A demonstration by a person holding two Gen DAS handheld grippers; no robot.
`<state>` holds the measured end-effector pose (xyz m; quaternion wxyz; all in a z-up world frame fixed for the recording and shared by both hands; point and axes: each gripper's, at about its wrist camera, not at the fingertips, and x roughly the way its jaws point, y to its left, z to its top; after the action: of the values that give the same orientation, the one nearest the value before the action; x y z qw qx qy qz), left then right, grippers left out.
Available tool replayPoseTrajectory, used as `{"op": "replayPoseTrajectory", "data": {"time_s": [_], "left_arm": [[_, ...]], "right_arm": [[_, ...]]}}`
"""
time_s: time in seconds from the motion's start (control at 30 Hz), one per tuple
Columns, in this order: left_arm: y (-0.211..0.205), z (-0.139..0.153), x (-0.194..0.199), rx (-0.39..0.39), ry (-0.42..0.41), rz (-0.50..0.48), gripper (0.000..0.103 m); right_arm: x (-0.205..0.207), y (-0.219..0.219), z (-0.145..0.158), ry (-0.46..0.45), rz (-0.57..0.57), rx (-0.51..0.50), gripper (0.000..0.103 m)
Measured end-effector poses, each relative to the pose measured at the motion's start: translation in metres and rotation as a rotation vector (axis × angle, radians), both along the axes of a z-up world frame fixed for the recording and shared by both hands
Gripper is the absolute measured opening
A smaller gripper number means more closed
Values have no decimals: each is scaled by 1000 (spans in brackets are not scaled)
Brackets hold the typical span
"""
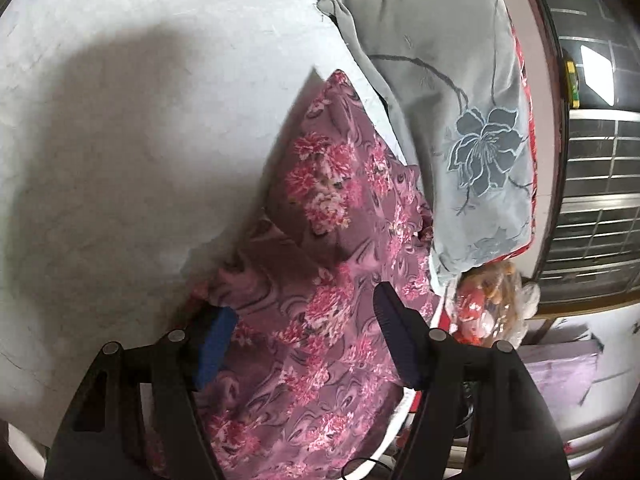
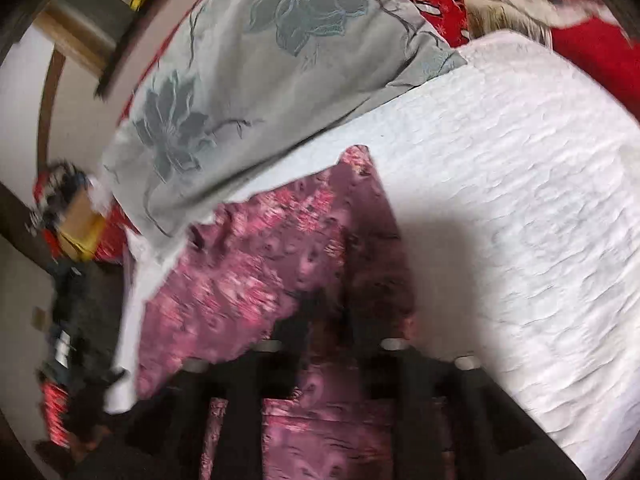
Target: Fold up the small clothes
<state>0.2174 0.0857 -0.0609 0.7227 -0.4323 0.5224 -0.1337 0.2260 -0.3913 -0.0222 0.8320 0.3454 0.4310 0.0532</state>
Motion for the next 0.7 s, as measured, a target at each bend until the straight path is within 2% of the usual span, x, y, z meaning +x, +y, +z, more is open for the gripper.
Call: {"op": "replayPoseTrajectory", "data": {"time_s": [0.03, 0.07, 0.1, 0.13, 0.23, 0.27, 0.3, 0.33, 0.4, 0.43, 0.47, 0.5, 0.57, 0.6, 0.67, 0.7], "left_arm": [[-2, 3, 1, 6, -6, -3, 53], [-4, 7, 2, 4, -21, -15, 48], [-4, 11, 1, 8, -31, -21, 45], [-4, 15, 0, 23, -41, -22, 45], [-5, 17, 0, 96, -48, -27, 45], [-8, 10, 2, 153, -12, -35, 45], [-11, 2, 3, 183, 19, -45, 44], [-11, -2, 2, 190, 30, -52, 40], [-10, 5, -5, 189, 13, -62, 40], [-9, 11, -12, 178, 2, -80, 40], [-9, 18, -20, 164, -19, -105, 41], [-10, 22, -29, 159, -33, -129, 44], [-18, 23, -46, 174, -45, -171, 62], [-25, 20, -53, 192, -38, -191, 62], [-41, 1, -60, 244, 13, -258, 61], [-46, -4, -62, 276, 15, -276, 60]], "right_arm": [[1, 3, -2, 12, -5, -7, 54], [6, 10, -4, 27, 5, -35, 50], [9, 13, -3, 34, 25, -56, 39], [15, 20, 1, 17, 69, -80, 4], [12, 27, 34, -134, 89, -119, 4], [11, 25, 41, -163, 66, -125, 4], [11, 22, 41, -157, 44, -134, 4], [14, 19, 33, -110, 32, -157, 5], [29, 19, -4, 151, 88, -266, 8], [22, 17, -1, 122, 94, -259, 9], [12, 14, 8, 82, 87, -252, 16], [2, 11, 18, 50, 83, -241, 16], [-23, 8, 37, -28, 141, -157, 18], [-36, 10, 41, -46, 178, -135, 21], [-53, 18, 31, -7, 230, -162, 41], [-55, 28, 17, 53, 266, -200, 40]]}}
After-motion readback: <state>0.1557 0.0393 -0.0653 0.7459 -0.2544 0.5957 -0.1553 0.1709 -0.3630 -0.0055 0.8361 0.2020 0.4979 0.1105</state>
